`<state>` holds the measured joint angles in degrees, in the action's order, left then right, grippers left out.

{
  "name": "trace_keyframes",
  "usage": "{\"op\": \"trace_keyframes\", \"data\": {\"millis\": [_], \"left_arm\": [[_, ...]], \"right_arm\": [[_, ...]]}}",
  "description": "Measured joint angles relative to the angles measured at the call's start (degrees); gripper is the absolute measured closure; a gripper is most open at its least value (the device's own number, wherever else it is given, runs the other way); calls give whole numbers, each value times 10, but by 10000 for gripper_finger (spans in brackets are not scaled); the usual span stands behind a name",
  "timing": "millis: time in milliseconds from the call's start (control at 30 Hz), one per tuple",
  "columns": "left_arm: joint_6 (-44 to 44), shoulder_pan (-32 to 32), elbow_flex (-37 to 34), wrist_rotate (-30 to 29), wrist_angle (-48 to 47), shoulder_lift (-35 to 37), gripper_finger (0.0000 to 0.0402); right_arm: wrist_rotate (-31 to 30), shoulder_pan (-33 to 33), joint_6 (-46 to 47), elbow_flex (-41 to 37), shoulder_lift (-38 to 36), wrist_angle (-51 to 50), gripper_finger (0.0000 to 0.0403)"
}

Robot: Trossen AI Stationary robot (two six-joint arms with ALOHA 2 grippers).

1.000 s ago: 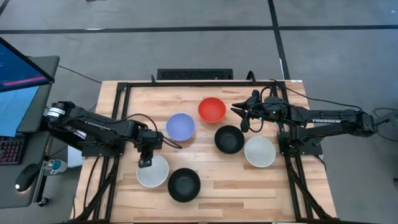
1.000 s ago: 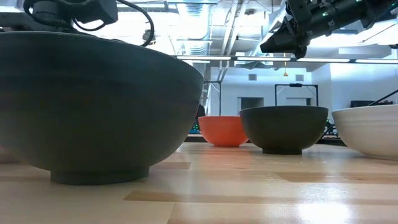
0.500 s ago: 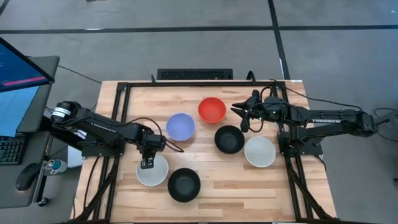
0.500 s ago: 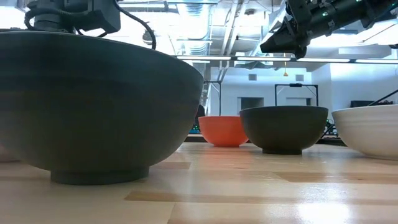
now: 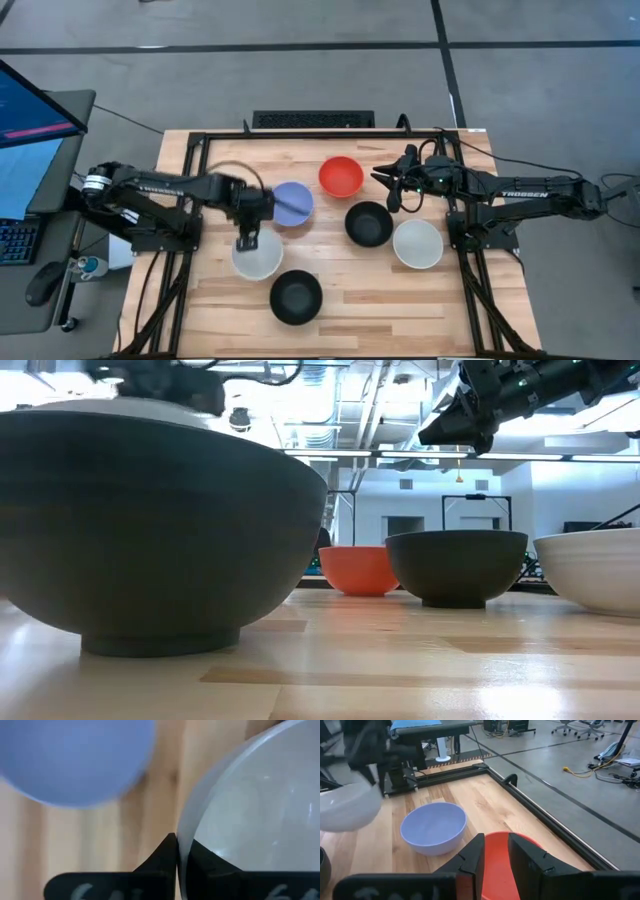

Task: Nest bowls inside each other
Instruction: Stack the left white bowl on top of the purple bowl

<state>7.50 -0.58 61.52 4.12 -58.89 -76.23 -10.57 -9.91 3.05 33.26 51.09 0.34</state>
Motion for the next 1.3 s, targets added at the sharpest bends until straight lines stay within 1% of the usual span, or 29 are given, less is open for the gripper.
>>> {"op": "trace_keyframes", "data": {"millis": [100, 167, 233, 400, 500, 633, 767, 867, 1067, 1133, 1233, 1300], "left_arm": [[-49, -46, 55, -6, -30, -35, 401], [-95, -75, 100, -31, -58, -72, 401], [-141, -106, 143, -46, -63, -113, 401], [-243, -179, 241, -43, -54, -206, 401], [-278, -213, 281, -22, -58, -256, 401], [-306, -231, 294, -8, -77, -289, 401], [-315, -238, 288, 1, -82, -301, 401], [-317, -238, 283, 27, -66, -299, 401], [-313, -239, 282, 55, -43, -311, 401], [-312, -236, 282, 56, -51, -323, 401], [-312, -233, 281, 31, -57, -333, 401], [-309, -232, 281, 27, -56, -334, 401]], "right_arm": [[0, 0, 0, 0, 3, -5, 294], [0, 0, 0, 0, 3, -9, 294], [0, 0, 0, 0, 3, -22, 294], [0, 1, 1, 0, 3, -46, 294], [0, 5, 17, 0, 3, -55, 294], [0, 5, 20, 0, 3, -55, 294], [0, 5, 20, 0, 3, -55, 294], [0, 4, 20, 0, 3, -55, 294], [0, 4, 20, 0, 3, -55, 294], [0, 4, 20, 0, 3, -55, 294], [0, 4, 20, 0, 3, -53, 294], [0, 4, 20, 0, 3, -53, 294]]}}
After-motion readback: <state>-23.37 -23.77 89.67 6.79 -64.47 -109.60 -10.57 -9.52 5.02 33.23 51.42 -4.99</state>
